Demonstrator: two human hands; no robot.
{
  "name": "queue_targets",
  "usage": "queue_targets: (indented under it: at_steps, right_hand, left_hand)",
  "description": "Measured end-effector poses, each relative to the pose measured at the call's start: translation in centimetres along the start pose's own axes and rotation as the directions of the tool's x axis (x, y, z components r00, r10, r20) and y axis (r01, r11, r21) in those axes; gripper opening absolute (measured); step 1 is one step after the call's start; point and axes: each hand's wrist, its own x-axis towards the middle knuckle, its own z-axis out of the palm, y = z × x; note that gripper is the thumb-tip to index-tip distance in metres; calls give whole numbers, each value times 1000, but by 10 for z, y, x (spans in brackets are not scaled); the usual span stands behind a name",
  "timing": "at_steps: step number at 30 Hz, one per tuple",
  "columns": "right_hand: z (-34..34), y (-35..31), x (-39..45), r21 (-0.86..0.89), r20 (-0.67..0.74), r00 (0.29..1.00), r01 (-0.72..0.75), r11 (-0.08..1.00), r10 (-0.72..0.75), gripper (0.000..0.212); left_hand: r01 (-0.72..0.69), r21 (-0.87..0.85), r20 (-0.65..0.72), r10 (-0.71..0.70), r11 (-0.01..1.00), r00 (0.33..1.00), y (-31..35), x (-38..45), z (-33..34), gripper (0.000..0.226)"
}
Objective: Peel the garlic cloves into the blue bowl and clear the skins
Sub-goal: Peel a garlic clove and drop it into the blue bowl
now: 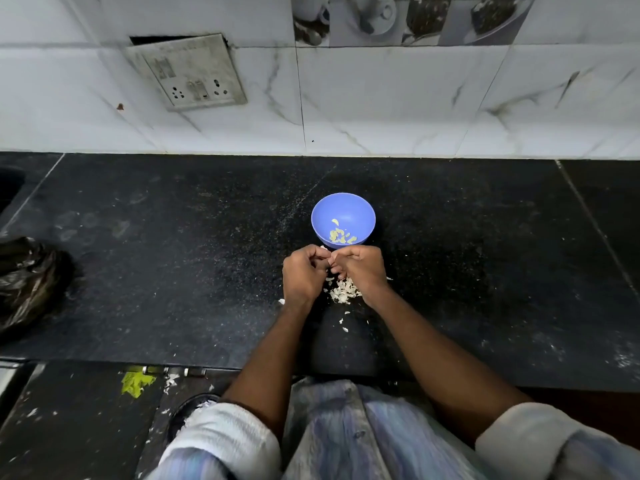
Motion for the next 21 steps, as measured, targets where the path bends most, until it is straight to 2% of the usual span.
queue_targets:
  at_steps: [10, 16, 21]
  right_hand:
    - [-15, -9, -7, 38, 21, 999, -46, 998, 45, 10]
    - [-14, -14, -12, 66, -20, 999, -41, 997, 43, 20]
    - [-7, -19, -22, 73, -105, 994, -4, 997, 12, 16]
  left_hand:
    - [33, -9, -65, -33, 999, 997, 13, -11, 11, 15]
    - [1, 15, -58, -1, 1000, 998, 15, -14, 8, 5]
    - [-65, 79, -20, 67, 995, 998, 24, -16, -4, 6]
